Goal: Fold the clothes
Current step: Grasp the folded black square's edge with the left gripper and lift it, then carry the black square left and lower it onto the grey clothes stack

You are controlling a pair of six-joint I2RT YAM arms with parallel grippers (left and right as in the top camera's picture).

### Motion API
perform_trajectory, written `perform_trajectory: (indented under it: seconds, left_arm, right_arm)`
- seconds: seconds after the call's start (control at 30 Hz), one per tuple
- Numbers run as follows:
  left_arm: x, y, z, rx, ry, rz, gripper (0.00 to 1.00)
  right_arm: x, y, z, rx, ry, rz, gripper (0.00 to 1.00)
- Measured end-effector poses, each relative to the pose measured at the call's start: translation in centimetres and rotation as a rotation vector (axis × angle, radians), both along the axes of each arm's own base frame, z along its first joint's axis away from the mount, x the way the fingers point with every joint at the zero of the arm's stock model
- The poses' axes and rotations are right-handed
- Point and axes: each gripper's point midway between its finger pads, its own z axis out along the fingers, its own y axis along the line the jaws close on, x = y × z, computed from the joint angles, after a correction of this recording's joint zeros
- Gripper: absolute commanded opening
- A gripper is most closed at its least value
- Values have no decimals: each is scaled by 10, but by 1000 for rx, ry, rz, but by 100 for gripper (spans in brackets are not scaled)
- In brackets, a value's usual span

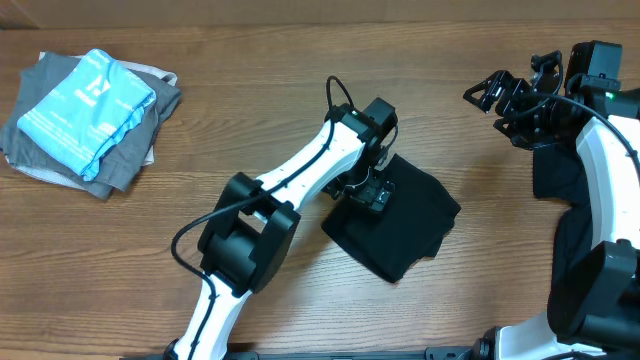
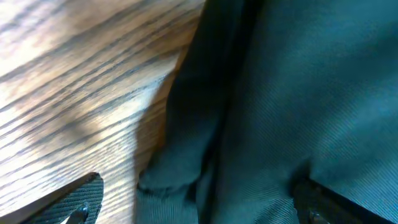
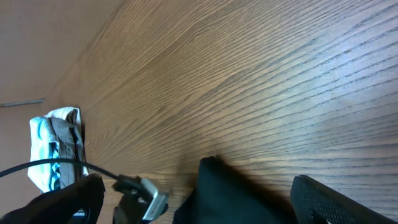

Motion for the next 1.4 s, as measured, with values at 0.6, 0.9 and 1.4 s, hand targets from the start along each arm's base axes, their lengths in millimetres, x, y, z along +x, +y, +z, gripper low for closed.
perform_trajectory:
  seconds: [0.6, 0.9, 1.4]
  left_arm:
    - [-5, -3, -17, 2, 49, 16, 13]
    - [-11, -7, -15, -22, 79, 22, 4]
    - [13, 27, 22, 166, -83, 25, 4]
  right_arm:
    - [0, 0, 0, 0, 0, 0, 100]
    - [0, 0, 0, 1, 0, 0, 100]
    - [0, 0, 0, 1, 0, 0, 100]
